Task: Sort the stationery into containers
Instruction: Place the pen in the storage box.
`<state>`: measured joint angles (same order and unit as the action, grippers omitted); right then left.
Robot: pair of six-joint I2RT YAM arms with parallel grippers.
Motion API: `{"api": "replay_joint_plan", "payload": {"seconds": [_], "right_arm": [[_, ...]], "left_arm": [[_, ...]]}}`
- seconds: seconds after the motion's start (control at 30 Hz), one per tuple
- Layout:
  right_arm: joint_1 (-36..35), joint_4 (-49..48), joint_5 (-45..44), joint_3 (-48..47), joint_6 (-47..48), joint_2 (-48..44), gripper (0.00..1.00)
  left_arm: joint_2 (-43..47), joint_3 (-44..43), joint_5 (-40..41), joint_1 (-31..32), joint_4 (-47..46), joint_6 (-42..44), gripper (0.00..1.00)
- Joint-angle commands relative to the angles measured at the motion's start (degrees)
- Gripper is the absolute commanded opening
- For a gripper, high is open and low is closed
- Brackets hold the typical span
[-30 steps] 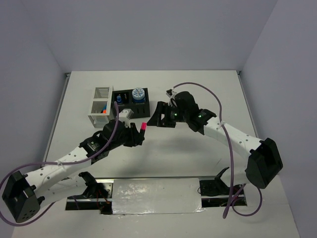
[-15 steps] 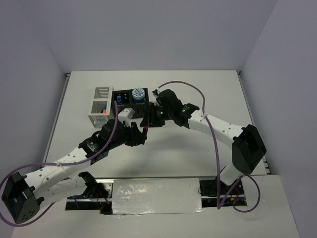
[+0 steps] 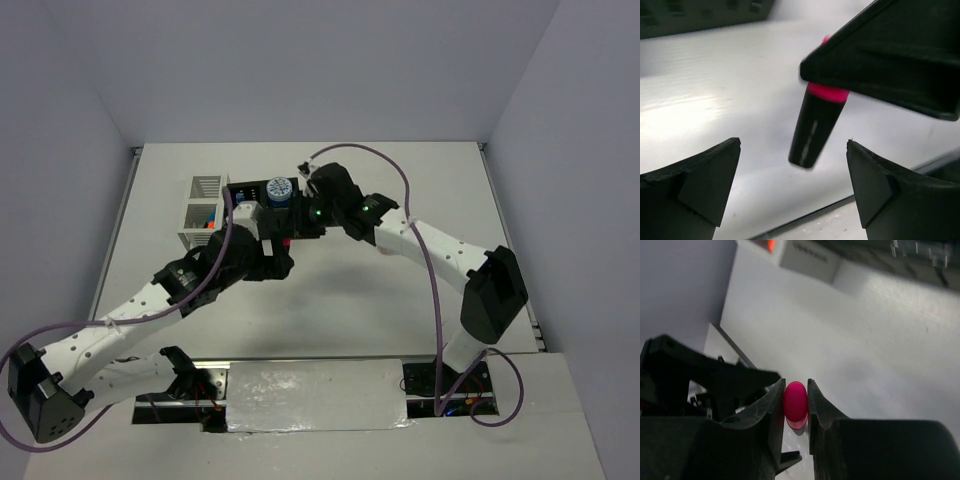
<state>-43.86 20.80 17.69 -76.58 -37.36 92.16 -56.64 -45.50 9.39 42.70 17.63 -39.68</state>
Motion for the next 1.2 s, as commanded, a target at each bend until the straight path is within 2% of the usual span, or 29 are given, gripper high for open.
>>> {"api": "replay_joint_plan", "payload": {"seconds": [0.0,0.03,0.07,0.13,0.17,0.2,0.33,0.43,0.47,0.7,0.87,1.03,1.17], "right_arm": [[-0.09,-5.85,-3.44,-11.73,4.75,4.16,0.00],[-0.09,-7.60,-4.50,-16.37,5.80,5.73,0.00],[-0.18,-8.22,-5.81,-18.76,6.33,8.71,0.00],[-0.18,-9.98,-9.14,-25.59,7.56,11.97,0.00],[-0.09,-10.51,-9.95,-27.82,8.27,15.38,0.00],[-0.18,-11.30,-10.48,-29.84,8.53,16.98,0.00],[-0.79,-13.85,-11.19,-42.82,9.24,27.77,0.00],[-2.28,-16.04,-12.24,-48.74,9.77,32.89,0.00],[-2.46,-17.18,-12.68,-49.10,9.59,33.60,0.00],[-5.80,-24.48,-17.60,-49.37,8.62,38.35,0.00],[-9.40,-22.83,-20.67,-54.01,12.40,42.22,0.00],[-10.28,-23.08,-23.49,-53.51,11.09,44.95,0.05],[-10.55,-22.91,-25.25,-53.85,11.70,46.09,0.14]], "left_arm": [[-1.18,-12.48,20.63,-0.77,24.59,-12.29,0.99],[-1.97,-18.78,23.89,-1.21,31.00,-15.83,0.99],[-2.76,-21.89,29.75,-1.65,42.98,-18.82,0.99],[-5.75,-31.26,34.62,-1.83,52.38,-25.41,0.99],[-8.02,-33.93,38.04,-2.70,58.86,-26.58,0.99],[-9.00,-36.48,39.20,-3.23,60.75,-26.76,0.99],[-11.91,-44.39,38.08,-9.02,56.21,-16.59,0.99],[-13.31,-49.31,35.18,-12.46,52.34,-10.25,0.99],[-13.41,-50.03,34.74,-12.64,51.12,-6.67,0.99],[-15.34,-54.87,27.19,-17.99,49.88,-0.58,0.99],[-14.46,-54.44,24.02,-19.40,48.82,1.71,0.99],[-13.67,-54.35,21.29,-20.46,48.90,3.73,0.99],[-12.27,-53.04,19.62,-20.81,48.21,5.05,0.99]]}}
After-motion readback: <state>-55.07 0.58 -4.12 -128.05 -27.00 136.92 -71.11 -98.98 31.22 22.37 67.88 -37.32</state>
